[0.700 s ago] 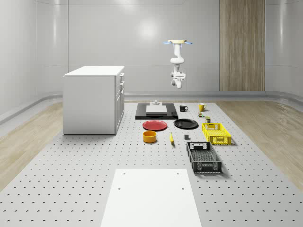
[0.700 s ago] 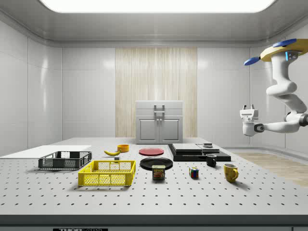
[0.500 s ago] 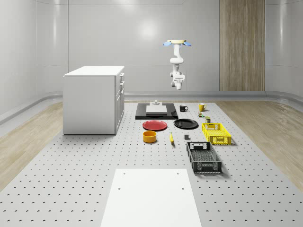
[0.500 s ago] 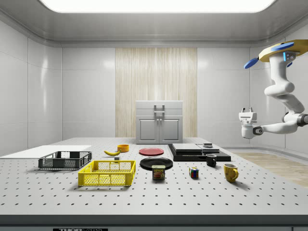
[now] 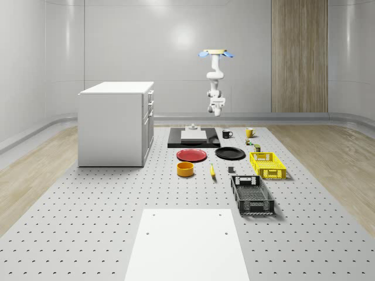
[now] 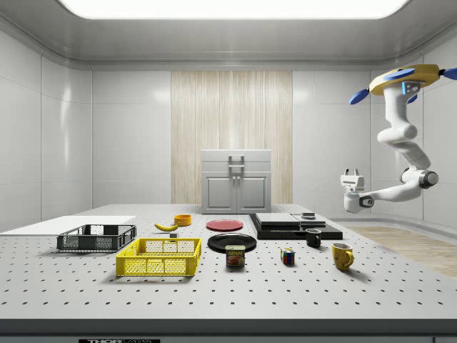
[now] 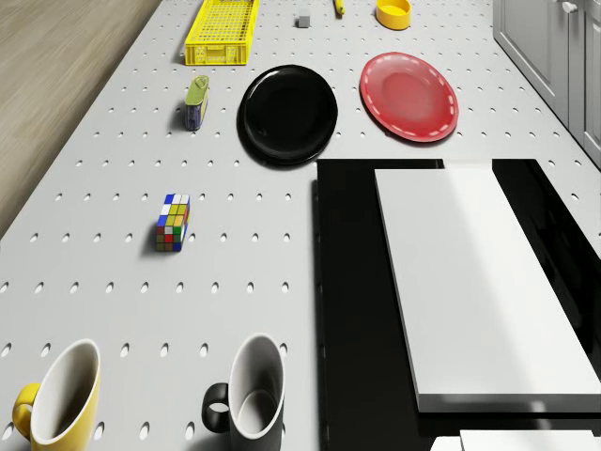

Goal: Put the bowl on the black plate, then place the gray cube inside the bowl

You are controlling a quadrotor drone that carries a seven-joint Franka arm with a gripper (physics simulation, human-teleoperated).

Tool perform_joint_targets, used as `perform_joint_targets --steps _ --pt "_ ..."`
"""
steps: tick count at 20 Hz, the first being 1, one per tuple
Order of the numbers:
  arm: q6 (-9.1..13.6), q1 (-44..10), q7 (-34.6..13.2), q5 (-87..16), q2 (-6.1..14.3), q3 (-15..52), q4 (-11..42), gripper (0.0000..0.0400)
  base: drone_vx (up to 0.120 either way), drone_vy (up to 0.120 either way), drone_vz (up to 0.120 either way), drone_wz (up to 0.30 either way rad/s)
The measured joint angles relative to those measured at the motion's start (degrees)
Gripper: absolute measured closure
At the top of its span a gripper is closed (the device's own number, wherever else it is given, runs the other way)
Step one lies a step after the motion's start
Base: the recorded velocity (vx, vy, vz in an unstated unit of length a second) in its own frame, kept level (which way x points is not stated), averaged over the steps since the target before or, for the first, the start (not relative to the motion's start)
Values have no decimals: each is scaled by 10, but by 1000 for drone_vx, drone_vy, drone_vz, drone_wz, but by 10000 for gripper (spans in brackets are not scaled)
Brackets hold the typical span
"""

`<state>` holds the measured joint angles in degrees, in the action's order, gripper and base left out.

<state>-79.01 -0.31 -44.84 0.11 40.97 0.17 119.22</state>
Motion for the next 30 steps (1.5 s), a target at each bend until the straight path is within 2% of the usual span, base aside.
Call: perform_joint_targets --steps 9,30 --pt "10 -1 0 0 -7 1 -21 0 120 -120 0 0" --pt "3 -3 1 -2 -2 3 -18 0 120 -120 0 0"
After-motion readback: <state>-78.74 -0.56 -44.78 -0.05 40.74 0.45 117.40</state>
